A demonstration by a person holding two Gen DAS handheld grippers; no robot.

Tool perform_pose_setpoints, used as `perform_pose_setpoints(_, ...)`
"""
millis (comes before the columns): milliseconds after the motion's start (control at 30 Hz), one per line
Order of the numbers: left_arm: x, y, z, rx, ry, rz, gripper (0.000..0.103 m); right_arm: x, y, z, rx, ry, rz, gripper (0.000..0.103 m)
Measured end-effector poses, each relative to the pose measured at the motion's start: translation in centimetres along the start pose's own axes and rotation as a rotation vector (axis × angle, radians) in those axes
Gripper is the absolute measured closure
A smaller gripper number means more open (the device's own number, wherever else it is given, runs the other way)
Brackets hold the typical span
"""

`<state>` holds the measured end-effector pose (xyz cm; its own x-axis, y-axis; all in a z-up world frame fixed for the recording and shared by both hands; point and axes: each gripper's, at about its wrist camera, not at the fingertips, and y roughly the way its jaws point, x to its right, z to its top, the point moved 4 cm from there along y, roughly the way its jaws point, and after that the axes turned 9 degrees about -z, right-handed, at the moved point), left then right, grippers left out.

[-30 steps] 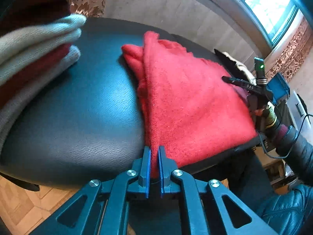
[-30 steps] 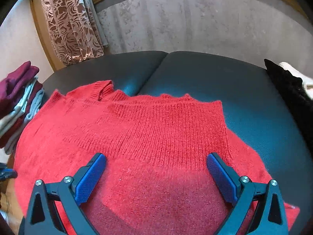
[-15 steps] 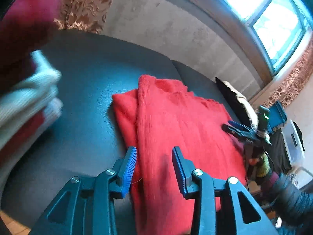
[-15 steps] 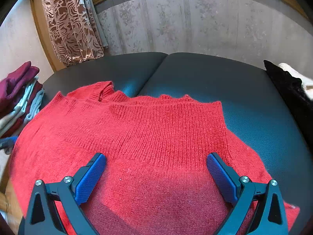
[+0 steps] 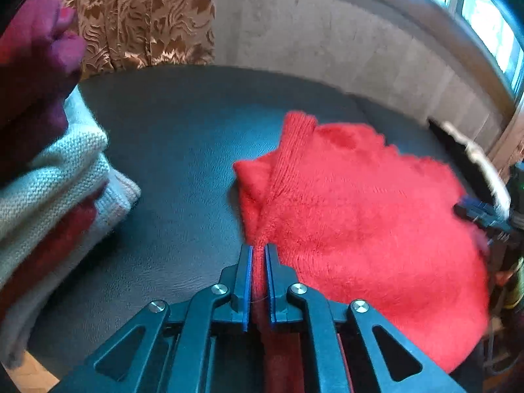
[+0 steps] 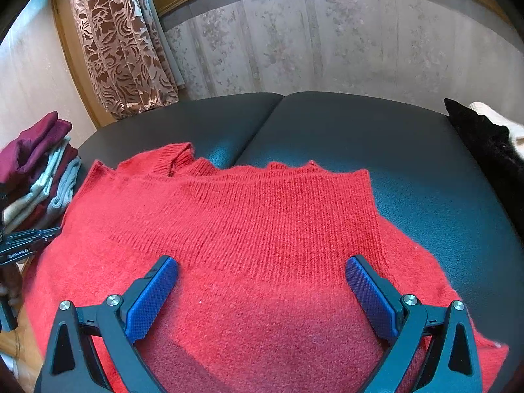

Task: Fold clothes

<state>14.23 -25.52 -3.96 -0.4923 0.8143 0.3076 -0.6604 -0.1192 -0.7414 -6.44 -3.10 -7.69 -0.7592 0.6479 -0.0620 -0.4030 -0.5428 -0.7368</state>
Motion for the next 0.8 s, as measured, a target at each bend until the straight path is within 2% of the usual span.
perform_pose_setpoints(67,-0.4,-1.4,0.6,0.045,-0.055,-0.010,0.085,0.1,0.0,0.0,0.003,0.004,0.004,0.000)
perform_pose_setpoints(100,0.0,-2.0,1.1,0.073,-0.066,-0.029,0.085,0.0,0.0,0.0,0.003,0.004,0.003,0.000)
perform_pose_setpoints(200,2.4,-3.6,2.6,0.156,-0.009,-0.057,0.077,0.0,0.0,0.0,0.002,0.004,0.001,0.000)
perform_pose_setpoints(267,3.9,-2.9,3.3,0.153,0.039,-0.068,0.073,-0.2,-0.1,0.0,-0.002,0.000,-0.001,0.000)
perform_pose_setpoints(400,6.3,0.9,3.4,0.070,0.095,-0.075,0.073,-0.9,-1.2,0.2,-0.016,-0.036,-0.005,0.000)
perform_pose_setpoints(533,7.2,3.4,1.4,0.001,0.140,0.025,0.073,-1.4,-2.9,-0.7,-0.013,-0.100,-0.025,0.000)
perform_pose_setpoints(600,6.4,3.6,1.0,0.027,0.110,0.011,0.071,-0.4,-2.9,-2.3,-0.050,-0.123,-0.060,0.000)
perform_pose_setpoints(733,6.1,3.7,0.6,0.038,0.088,-0.003,0.071,2.6,-2.9,-3.9,-0.021,-0.013,0.065,0.000)
perform_pose_setpoints(800,5.9,3.5,0.5,0.056,0.073,-0.012,0.071,2.6,-2.5,-3.9,-0.019,-0.015,0.060,0.000)
